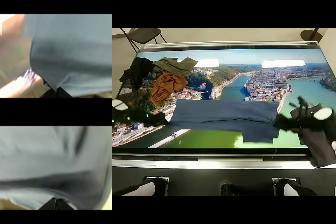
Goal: Fold the shirts.
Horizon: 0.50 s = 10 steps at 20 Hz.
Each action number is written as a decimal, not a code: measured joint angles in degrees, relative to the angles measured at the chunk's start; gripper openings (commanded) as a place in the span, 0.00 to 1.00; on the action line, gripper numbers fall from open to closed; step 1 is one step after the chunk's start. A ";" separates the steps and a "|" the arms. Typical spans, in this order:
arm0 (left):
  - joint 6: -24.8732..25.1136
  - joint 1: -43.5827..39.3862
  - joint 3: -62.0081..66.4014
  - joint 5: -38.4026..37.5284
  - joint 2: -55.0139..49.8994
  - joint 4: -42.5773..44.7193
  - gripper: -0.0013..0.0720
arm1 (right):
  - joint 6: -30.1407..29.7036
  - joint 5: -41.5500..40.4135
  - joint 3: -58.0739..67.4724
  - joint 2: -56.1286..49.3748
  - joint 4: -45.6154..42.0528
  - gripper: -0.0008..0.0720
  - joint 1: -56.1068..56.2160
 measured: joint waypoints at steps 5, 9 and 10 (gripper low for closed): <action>-4.94 -1.03 14.47 0.85 -11.41 -0.52 0.06 | 1.88 -4.46 16.85 -14.27 4.90 0.07 2.78; -7.34 -2.19 24.52 0.37 -21.31 -0.76 0.06 | 6.23 -6.62 25.35 -24.65 4.59 0.07 4.59; -7.80 -2.29 26.29 0.37 -23.26 -0.81 0.06 | 6.93 -7.26 26.43 -26.23 4.42 0.07 4.85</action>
